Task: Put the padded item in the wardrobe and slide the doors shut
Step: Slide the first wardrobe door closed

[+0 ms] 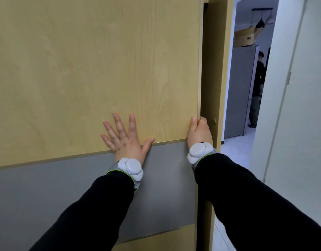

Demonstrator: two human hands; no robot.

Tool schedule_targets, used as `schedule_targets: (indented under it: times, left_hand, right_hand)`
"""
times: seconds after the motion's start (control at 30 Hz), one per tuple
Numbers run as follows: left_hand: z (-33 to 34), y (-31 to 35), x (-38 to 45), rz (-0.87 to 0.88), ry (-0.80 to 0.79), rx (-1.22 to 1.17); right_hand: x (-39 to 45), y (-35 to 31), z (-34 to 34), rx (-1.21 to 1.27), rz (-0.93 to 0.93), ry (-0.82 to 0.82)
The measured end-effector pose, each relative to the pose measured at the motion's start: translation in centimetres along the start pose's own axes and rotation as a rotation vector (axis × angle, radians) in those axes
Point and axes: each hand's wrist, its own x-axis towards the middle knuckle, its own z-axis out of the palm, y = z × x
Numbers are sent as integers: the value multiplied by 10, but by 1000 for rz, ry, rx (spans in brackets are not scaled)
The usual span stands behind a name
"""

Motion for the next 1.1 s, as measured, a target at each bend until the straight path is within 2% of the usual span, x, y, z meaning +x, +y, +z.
schedule_targets:
  times: [0.33,0.53,0.8,1.1]
  left_hand:
    - [7,17,-2,13,7,-16]
    - [8,21,-2,18,9,-12]
    - [9,23,-3,20,2,-26]
    - [13,26,-3,24,0,-20]
  right_hand:
    - [-1,13,-20,-264,0,-33]
    - [-6,16,-31,-508,-14,-84]
    - [-3,8,-41,-611,59,-171]
    - [-5,-1,-56,-956,-89,-325]
